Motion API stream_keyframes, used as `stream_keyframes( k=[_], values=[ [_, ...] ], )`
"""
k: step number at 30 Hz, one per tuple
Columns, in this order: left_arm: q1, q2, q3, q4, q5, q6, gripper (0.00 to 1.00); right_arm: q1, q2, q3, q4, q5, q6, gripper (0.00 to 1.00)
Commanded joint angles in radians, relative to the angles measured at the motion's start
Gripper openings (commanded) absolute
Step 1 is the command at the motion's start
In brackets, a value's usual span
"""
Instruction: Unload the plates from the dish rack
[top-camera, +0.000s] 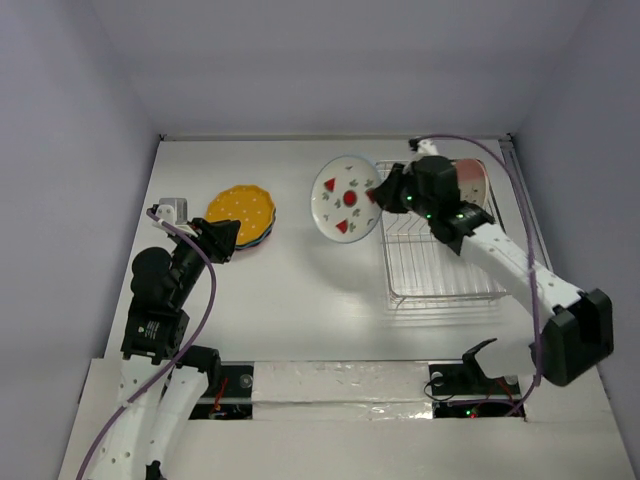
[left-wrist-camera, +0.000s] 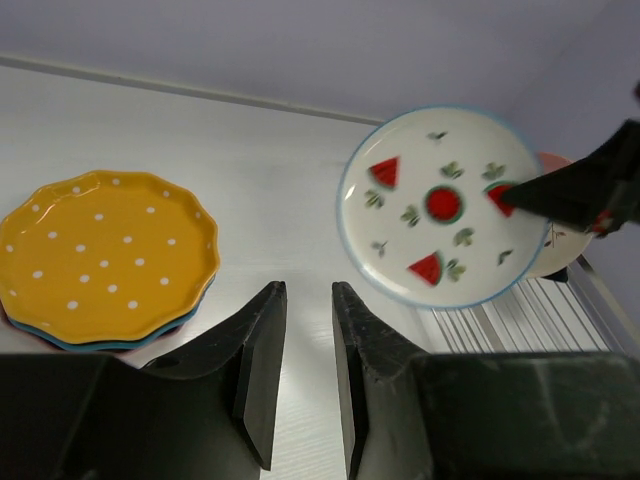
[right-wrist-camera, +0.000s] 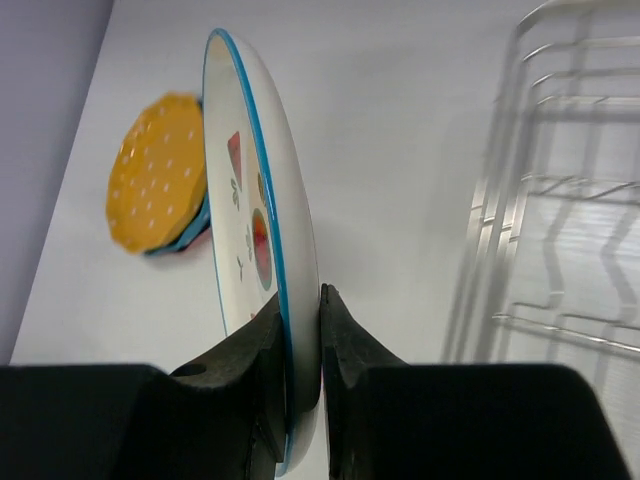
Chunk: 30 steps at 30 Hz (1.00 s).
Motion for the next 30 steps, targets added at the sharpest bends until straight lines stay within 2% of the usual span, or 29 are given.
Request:
stream_keyframes(
  k=[1, 9, 21, 24, 25, 29, 30],
  values=[
    [0.005, -0.001, 0.036, 0.044, 0.006, 0.002, 0.23, 0.088, 0.055, 0.074, 0.246, -0.085, 0.092, 0.00],
    [0.005, -0.001, 0.035, 0.046, 0.012, 0.002, 0.23, 0.131, 0.257, 0.055, 0.341, -0.128, 0.157, 0.00],
    [0.005, 0.000, 0.035, 0.046, 0.014, 0.002, 0.23, 0.140, 0.477, 0.068, 0.329, -0.082, 0.158, 0.00],
    [0.005, 0.002, 0.035, 0.047, 0.015, 0.000, 0.23, 0.140, 0.498, 0.061, 0.295, -0.030, 0.152, 0.10],
    [0.005, 0.002, 0.035, 0.047, 0.014, 0.000, 0.23, 0.140, 0.504, 0.060, 0.284, -0.003, 0.149, 0.19],
    [0.005, 0.005, 0.033, 0.047, 0.018, 0.002, 0.23, 0.140, 0.529, 0.045, 0.246, 0.044, 0.123, 0.27],
    [0.005, 0.005, 0.033, 0.049, 0.020, 0.000, 0.23, 0.140, 0.538, 0.043, 0.235, 0.044, 0.116, 0.32]
  ],
)
